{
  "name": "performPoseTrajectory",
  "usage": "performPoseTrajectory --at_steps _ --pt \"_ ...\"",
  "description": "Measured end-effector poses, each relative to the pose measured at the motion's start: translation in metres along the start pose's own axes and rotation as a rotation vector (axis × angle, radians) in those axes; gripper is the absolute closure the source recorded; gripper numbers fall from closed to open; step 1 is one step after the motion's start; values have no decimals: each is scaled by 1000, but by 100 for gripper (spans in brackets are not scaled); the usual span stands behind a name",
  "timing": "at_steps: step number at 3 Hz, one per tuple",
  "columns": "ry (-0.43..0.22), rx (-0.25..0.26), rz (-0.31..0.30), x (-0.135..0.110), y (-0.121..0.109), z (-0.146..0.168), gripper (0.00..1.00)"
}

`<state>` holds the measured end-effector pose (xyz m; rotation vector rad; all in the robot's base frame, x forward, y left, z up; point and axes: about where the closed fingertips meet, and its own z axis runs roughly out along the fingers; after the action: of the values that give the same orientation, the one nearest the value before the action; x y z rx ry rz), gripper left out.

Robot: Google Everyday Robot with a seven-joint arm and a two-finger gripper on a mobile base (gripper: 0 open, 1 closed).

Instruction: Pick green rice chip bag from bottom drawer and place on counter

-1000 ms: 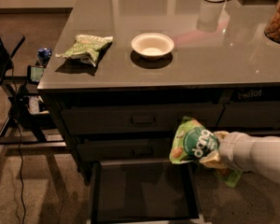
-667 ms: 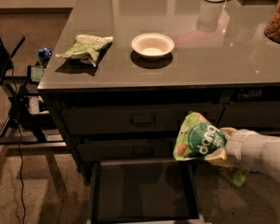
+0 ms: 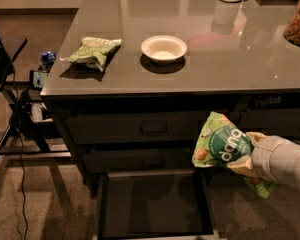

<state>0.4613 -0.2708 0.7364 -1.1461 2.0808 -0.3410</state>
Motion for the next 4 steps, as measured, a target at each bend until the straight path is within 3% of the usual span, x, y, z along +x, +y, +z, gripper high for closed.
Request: performPoseTrajectory --at_steps 1,3,4 --pt "-2 7 -1 -2 -2 -2 100" --pt "-50 158 13 -21 -59 -50 100" --pt "-50 158 13 -21 -59 -50 100"
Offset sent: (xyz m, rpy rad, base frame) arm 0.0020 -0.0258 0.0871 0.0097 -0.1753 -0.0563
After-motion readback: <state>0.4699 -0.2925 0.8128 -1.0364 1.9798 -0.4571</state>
